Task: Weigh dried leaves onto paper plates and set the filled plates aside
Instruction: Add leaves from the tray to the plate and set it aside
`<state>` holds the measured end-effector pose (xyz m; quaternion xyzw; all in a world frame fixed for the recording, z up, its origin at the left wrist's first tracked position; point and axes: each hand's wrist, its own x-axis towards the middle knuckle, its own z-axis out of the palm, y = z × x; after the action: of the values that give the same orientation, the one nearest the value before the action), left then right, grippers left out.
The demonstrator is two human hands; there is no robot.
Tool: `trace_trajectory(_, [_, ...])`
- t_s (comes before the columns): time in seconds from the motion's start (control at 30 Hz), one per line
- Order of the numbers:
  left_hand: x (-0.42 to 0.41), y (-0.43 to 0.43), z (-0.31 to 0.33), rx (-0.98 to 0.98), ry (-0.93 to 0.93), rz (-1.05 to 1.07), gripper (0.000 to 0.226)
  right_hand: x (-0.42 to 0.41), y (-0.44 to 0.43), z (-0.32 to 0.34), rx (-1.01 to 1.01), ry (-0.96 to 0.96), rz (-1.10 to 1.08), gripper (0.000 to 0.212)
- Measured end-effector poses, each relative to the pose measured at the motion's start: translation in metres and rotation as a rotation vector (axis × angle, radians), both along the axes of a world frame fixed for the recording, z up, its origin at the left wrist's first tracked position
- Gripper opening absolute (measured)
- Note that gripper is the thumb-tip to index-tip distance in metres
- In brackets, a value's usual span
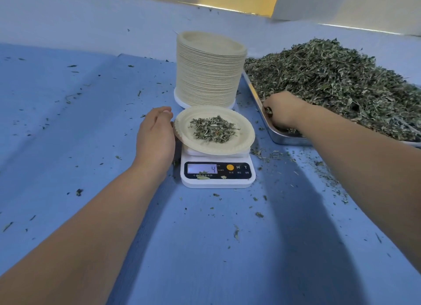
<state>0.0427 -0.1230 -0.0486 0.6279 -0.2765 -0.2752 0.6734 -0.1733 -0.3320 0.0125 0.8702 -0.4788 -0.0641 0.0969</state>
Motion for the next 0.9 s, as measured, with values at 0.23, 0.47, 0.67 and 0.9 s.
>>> trace_trajectory(0.23, [-0.001,0.001,0.002,0.008,0.006,-0.016,0.031,-0.02,0.005,0.025,-0.08,-0.21,0.046,0.035])
trace_trajectory(0.47, [0.001,0.0,-0.001,-0.008,0.0,-0.019,0.025,-0.031,0.025,0.017,-0.071,-0.296,0.044,0.033])
trace_trajectory(0.67, [0.002,0.0,-0.001,0.003,-0.003,-0.016,0.026,-0.015,0.056,0.048,-0.162,-0.462,0.149,0.03])
trace_trajectory(0.9, [0.003,0.002,0.0,0.032,-0.022,-0.007,0.032,0.035,0.11,0.056,-0.063,-0.585,0.389,0.033])
